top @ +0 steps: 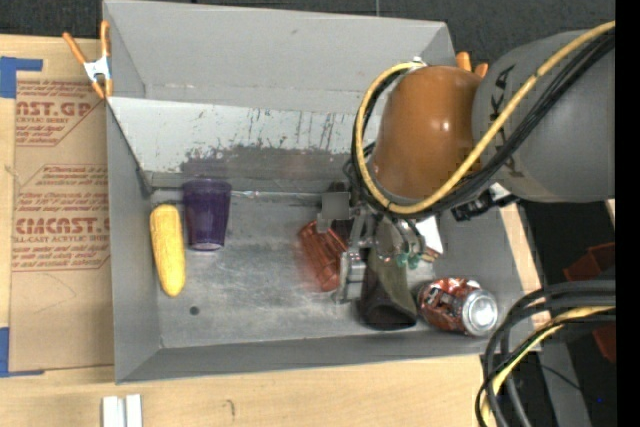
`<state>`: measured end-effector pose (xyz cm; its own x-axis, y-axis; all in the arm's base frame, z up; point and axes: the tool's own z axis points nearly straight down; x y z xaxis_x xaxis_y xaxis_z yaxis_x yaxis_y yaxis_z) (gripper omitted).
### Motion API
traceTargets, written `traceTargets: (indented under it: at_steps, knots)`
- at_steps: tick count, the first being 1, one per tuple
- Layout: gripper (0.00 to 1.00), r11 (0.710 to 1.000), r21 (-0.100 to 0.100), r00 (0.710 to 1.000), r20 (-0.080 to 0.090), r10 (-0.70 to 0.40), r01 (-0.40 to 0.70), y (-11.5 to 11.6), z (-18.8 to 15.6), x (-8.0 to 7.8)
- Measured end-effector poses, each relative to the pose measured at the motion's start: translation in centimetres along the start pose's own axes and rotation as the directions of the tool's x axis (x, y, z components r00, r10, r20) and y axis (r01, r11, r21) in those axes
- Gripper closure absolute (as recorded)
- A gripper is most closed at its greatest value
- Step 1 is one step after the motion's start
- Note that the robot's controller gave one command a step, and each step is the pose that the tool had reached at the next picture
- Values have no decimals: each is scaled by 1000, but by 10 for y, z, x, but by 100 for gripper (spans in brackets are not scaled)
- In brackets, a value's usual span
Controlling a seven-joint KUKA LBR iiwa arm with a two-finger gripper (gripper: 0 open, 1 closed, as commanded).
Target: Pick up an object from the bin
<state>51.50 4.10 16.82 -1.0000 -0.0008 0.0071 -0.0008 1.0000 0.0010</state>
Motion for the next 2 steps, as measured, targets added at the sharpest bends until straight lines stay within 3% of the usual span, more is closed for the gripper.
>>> traceTargets:
  at_steps: [1,2]
  knots:
    - [0,1000,0,1000,8,0,0,0,-4,-2]
    - [0,990,-2,990,12,144,-144,-40,42,-32]
